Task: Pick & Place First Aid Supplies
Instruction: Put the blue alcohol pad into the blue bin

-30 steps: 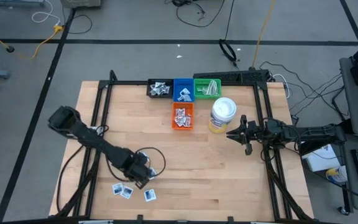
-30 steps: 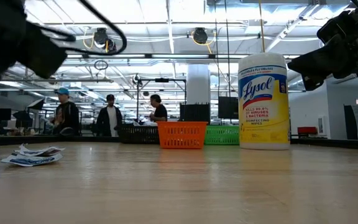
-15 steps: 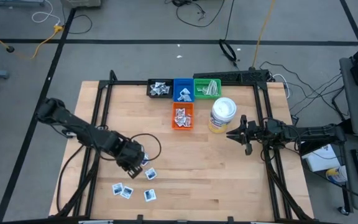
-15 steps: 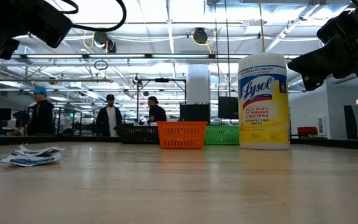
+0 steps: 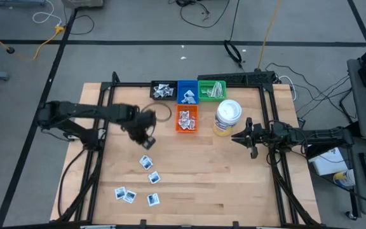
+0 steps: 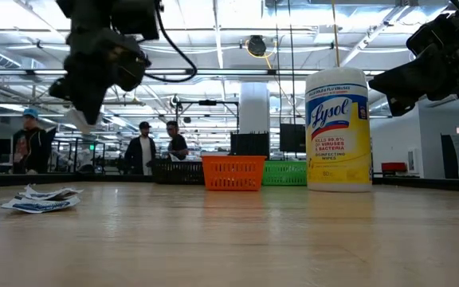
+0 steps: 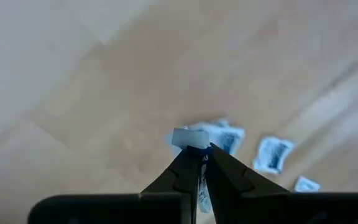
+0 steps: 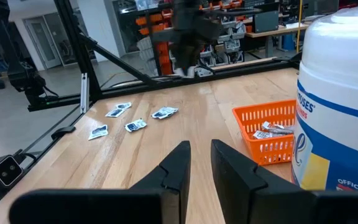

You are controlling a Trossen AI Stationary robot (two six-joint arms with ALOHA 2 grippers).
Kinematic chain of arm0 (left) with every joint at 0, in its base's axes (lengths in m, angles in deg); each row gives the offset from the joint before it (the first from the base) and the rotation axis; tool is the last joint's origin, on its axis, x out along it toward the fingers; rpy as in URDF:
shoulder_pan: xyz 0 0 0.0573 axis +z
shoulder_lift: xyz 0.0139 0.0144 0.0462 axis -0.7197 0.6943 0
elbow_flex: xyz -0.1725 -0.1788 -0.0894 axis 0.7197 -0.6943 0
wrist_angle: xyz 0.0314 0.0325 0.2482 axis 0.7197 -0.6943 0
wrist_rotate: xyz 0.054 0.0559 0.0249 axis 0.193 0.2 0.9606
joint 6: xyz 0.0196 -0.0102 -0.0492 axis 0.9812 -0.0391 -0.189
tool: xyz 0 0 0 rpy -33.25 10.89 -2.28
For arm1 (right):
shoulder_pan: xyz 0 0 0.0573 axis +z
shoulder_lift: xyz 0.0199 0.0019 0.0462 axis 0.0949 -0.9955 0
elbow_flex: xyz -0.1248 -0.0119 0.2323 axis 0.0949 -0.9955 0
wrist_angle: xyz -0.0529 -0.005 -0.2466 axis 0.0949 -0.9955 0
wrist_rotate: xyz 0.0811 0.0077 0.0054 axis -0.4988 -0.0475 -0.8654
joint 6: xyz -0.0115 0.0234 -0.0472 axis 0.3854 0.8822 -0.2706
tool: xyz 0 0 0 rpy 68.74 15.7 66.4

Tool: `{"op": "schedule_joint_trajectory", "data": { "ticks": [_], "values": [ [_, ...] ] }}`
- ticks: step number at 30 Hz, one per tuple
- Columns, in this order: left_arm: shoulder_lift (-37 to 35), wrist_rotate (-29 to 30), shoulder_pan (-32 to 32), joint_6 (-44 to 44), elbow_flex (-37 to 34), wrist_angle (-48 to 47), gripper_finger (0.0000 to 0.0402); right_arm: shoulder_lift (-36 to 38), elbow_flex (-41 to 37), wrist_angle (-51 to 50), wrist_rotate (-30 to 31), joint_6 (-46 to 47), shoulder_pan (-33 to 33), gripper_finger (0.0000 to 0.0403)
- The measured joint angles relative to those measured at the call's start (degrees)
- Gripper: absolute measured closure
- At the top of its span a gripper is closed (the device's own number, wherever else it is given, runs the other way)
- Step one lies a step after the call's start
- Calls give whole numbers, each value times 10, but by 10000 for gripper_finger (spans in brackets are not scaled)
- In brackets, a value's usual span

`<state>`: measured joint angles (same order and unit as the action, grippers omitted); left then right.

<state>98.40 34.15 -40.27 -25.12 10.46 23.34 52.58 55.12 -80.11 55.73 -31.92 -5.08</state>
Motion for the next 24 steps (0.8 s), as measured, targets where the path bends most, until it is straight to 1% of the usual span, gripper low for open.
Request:
{"op": "schedule_joint_trajectory", "data": {
  "ticks": [3, 9, 13, 16, 18, 24],
  "values": [
    [0, -5, 67, 58, 0, -3, 371, 0, 0, 0, 0, 0, 0, 344],
    [0, -5, 196, 158, 0, -43, 371, 0, 0, 0, 0, 0, 0, 344],
    [2, -5, 272, 192, 3, -56, 371, 0, 0, 0, 0, 0, 0, 344],
    [38, -3, 306, 223, 39, -71, 371, 0, 0, 0, 0, 0, 0, 344],
    [70, 4, 319, 243, 76, -80, 371, 0, 0, 0, 0, 0, 0, 344],
    [184, 18, 340, 298, 219, -96, 371, 0, 0, 0, 0, 0, 0, 344]
  ]
}}
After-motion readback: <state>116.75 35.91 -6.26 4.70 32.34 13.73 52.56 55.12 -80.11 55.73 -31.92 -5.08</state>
